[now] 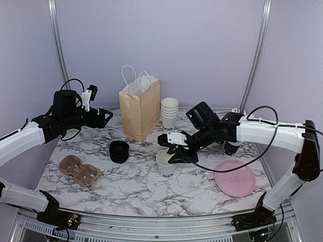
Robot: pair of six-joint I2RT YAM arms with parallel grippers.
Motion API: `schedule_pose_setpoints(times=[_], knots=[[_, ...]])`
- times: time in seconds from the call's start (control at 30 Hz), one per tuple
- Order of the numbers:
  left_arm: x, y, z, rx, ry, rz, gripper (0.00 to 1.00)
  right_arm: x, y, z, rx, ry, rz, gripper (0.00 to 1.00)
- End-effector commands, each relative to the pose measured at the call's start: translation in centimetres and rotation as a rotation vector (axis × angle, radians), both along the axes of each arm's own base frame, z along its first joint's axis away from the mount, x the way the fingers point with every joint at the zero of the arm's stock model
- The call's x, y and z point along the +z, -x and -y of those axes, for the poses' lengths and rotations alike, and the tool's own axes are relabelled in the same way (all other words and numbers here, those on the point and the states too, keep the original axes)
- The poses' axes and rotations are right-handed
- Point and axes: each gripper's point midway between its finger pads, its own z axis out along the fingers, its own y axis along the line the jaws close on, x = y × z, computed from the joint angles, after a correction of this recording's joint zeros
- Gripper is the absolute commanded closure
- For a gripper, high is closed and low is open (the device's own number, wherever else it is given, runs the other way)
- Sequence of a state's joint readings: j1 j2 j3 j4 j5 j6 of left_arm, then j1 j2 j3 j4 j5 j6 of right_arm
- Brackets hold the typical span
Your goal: Pack the takeout coffee
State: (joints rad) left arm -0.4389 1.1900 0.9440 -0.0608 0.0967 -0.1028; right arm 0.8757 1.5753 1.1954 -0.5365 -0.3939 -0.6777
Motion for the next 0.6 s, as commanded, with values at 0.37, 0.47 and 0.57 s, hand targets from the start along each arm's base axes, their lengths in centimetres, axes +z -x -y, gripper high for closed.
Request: schedule_pose_setpoints(times=[0.37, 0.47, 0.57], knots=[[-0.2, 1.3, 2.1, -0.155, 0.007, -0.056, 0.27, 12.5, -10.2, 19.7, -0.646, -0.173, 0.156, 0.75], [0.0, 1.4, 2.0, -0.152, 0.006, -0.049, 0.27, 13.1, -10.4, 23.2, -0.761, -0.152, 0.195, 0.71], [0.1, 1.4, 2.0, -0.154, 0.006, -0.045, 0.27, 12.4, -10.3, 26.1, -0.863, -0.129, 0.179, 0.61]])
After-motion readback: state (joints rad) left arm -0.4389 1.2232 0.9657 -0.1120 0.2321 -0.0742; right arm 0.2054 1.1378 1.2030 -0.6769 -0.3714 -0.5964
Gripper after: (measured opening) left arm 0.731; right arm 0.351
